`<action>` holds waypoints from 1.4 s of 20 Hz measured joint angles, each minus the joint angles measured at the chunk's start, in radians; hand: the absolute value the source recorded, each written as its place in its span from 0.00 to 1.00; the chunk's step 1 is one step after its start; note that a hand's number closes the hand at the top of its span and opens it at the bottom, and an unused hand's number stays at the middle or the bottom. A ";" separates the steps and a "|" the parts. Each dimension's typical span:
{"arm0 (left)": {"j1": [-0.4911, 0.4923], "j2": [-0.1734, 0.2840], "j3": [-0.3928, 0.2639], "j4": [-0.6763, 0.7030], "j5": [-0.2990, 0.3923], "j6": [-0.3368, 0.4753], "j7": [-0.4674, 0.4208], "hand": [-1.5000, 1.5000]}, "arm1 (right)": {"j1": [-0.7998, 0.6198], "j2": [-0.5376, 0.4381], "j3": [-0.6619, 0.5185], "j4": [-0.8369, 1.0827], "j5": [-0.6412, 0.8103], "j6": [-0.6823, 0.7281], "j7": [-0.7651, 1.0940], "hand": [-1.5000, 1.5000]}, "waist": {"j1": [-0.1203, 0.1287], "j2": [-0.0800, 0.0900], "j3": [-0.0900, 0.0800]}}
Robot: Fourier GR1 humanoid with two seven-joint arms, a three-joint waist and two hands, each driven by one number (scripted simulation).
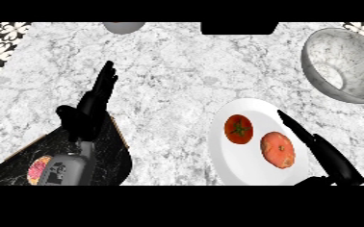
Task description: Pick the squash from the plate and place it in the bowl
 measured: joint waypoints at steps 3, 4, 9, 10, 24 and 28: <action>0.015 -0.011 -0.005 -0.008 -0.011 0.003 0.004 0.50 | -0.021 -0.007 0.000 0.055 0.058 -0.018 -0.034 0.00 | 0.001 0.000 0.000; 0.016 -0.016 -0.004 0.001 -0.013 -0.001 -0.007 0.50 | -0.025 -0.001 0.005 0.065 0.079 -0.027 -0.037 0.00 | 0.001 0.000 0.000; 0.033 -0.022 0.007 -0.022 -0.016 -0.017 0.003 0.50 | -0.035 0.024 0.028 0.095 0.128 -0.023 -0.064 1.00 | 0.000 -0.002 -0.002; 0.031 -0.017 0.011 -0.022 -0.014 -0.023 0.004 0.50 | -0.038 0.022 0.044 0.097 0.147 -0.025 -0.085 1.00 | 0.000 -0.003 -0.003; 0.035 -0.032 0.012 -0.034 -0.035 -0.026 0.013 0.50 | -0.100 0.098 0.065 0.099 0.229 -0.085 -0.090 1.00 | 0.001 -0.003 -0.005; 0.035 -0.032 0.013 -0.039 -0.033 -0.028 0.016 0.50 | -0.191 0.224 0.029 0.073 0.233 -0.231 0.128 1.00 | 0.006 -0.002 -0.003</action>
